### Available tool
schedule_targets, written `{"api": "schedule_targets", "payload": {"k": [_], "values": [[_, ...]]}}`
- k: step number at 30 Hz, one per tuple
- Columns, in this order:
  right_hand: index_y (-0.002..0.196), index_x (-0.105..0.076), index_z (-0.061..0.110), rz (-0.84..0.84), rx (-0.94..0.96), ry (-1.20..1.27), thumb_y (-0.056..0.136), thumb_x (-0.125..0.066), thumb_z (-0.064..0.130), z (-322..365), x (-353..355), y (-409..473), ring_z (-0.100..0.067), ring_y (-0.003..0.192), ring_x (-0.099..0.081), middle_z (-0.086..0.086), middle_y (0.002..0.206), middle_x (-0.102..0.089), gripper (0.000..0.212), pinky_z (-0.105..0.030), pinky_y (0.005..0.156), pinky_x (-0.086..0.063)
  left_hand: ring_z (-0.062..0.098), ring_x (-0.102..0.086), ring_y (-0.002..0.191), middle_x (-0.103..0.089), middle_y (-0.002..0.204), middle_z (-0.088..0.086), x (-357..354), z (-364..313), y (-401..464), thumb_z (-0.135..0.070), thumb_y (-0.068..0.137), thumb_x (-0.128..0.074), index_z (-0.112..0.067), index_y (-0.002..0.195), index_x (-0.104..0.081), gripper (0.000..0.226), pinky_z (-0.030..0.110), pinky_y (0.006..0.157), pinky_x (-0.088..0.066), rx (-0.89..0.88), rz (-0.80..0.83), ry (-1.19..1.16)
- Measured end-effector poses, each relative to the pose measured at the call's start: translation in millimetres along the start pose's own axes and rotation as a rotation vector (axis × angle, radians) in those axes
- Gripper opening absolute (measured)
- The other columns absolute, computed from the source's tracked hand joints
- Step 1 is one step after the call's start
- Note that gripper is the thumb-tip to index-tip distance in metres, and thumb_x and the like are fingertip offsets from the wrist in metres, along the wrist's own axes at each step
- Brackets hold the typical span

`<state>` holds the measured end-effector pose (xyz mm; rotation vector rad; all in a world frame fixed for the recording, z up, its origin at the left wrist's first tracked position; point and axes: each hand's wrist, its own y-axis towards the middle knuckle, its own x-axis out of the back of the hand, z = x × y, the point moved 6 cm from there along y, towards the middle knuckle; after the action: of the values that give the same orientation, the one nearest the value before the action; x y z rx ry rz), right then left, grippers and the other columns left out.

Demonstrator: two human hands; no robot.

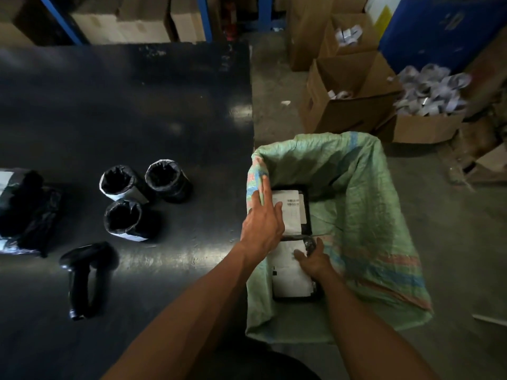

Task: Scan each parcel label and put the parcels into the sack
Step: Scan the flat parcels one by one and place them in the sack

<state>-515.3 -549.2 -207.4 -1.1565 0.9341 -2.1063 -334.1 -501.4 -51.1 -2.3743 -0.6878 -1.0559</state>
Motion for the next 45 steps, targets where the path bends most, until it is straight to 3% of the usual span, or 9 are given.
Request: {"api": "schedule_targets", "payload": {"k": [6, 10, 16, 25, 29, 32, 36, 41, 45], "values": [[0.159, 0.019, 0.041, -0.003, 0.122, -0.411, 0.081, -0.086, 0.038, 27, -11, -18, -0.044, 0.155, 0.008, -0.014, 0.167, 0.024, 0.131, -0.064, 0.122, -0.018, 0.046, -0.058, 0.112, -0.029, 0.154, 0.018, -2, 3, 1, -0.035, 0.105, -0.037, -0.022, 0.160, 0.000, 0.068, 0.055, 0.088, -0.052, -0.013, -0.034, -0.010], [0.156, 0.024, 0.045, 0.136, 0.173, -0.635, 0.085, -0.083, 0.032, 24, -41, -20, -0.054, 0.149, 0.023, -0.014, 0.160, 0.043, 0.129, -0.073, 0.117, -0.016, 0.044, -0.058, 0.112, -0.028, 0.155, 0.017, -4, 4, 1, -0.035, 0.105, -0.038, -0.022, 0.160, 0.000, 0.068, 0.054, 0.087, -0.054, -0.018, -0.039, -0.010], [0.159, 0.026, 0.031, 0.077, 0.245, -0.912, 0.088, -0.080, 0.035, 13, -65, -7, -0.074, 0.140, 0.009, -0.030, 0.159, 0.034, 0.127, -0.076, 0.109, -0.027, 0.041, -0.058, 0.113, -0.027, 0.156, 0.014, -1, 6, -1, -0.036, 0.105, -0.038, -0.025, 0.160, 0.001, 0.068, 0.053, 0.088, -0.053, -0.026, -0.032, -0.048], [0.160, 0.020, 0.040, 0.077, 0.215, -0.816, 0.092, -0.075, 0.037, 20, -71, 8, -0.073, 0.140, 0.007, -0.025, 0.161, 0.035, 0.116, -0.078, 0.109, -0.027, 0.043, -0.058, 0.113, -0.026, 0.156, 0.015, -5, 10, -1, -0.036, 0.104, -0.040, -0.023, 0.160, 0.001, 0.071, 0.053, 0.089, -0.053, -0.029, -0.028, -0.035], [0.158, 0.023, 0.039, 0.077, 0.242, -0.865, 0.081, -0.082, 0.049, 18, -68, 10, -0.071, 0.143, -0.002, -0.028, 0.159, 0.036, 0.131, -0.079, 0.110, -0.022, 0.045, -0.058, 0.112, -0.026, 0.156, 0.018, -3, 9, -3, -0.035, 0.104, -0.041, -0.022, 0.160, 0.001, 0.072, 0.053, 0.089, -0.051, -0.047, -0.025, -0.030], [0.159, 0.019, 0.042, 0.113, 0.248, -0.832, 0.085, -0.077, 0.053, 21, -58, 9, -0.067, 0.146, 0.003, -0.023, 0.160, 0.037, 0.121, -0.074, 0.115, -0.021, 0.045, -0.057, 0.112, -0.027, 0.155, 0.017, 1, 10, -4, -0.037, 0.104, -0.043, -0.023, 0.160, 0.002, 0.074, 0.052, 0.090, -0.050, -0.051, -0.011, -0.028], [0.165, -0.003, 0.035, 0.078, 0.290, -0.758, 0.092, -0.069, 0.047, 27, -30, 1, -0.044, 0.154, -0.015, -0.020, 0.169, 0.012, 0.099, -0.052, 0.122, -0.029, 0.046, -0.056, 0.116, -0.025, 0.157, 0.014, 7, 13, -7, -0.042, 0.103, -0.043, -0.029, 0.159, 0.004, 0.075, 0.053, 0.092, -0.049, -0.047, 0.035, -0.019], [0.153, -0.040, 0.024, -0.004, 0.310, -0.614, 0.093, -0.067, 0.038, 32, 11, -18, -0.032, 0.135, -0.051, -0.014, 0.152, -0.047, 0.068, -0.042, 0.110, -0.045, 0.045, -0.055, 0.120, -0.022, 0.159, 0.011, 17, 12, -12, -0.055, 0.101, -0.039, -0.033, 0.157, 0.012, 0.079, 0.055, 0.094, -0.049, -0.110, 0.092, -0.006], [0.153, -0.042, 0.021, -0.104, 0.317, -0.565, 0.096, -0.065, 0.038, 48, 44, -39, -0.037, 0.131, -0.053, -0.018, 0.147, -0.047, 0.064, -0.045, 0.109, -0.046, 0.036, -0.051, 0.126, -0.030, 0.154, 0.007, 46, 28, -12, -0.058, 0.101, -0.032, -0.029, 0.160, 0.001, 0.073, 0.051, 0.097, -0.046, -0.179, 0.072, 0.089]]}}
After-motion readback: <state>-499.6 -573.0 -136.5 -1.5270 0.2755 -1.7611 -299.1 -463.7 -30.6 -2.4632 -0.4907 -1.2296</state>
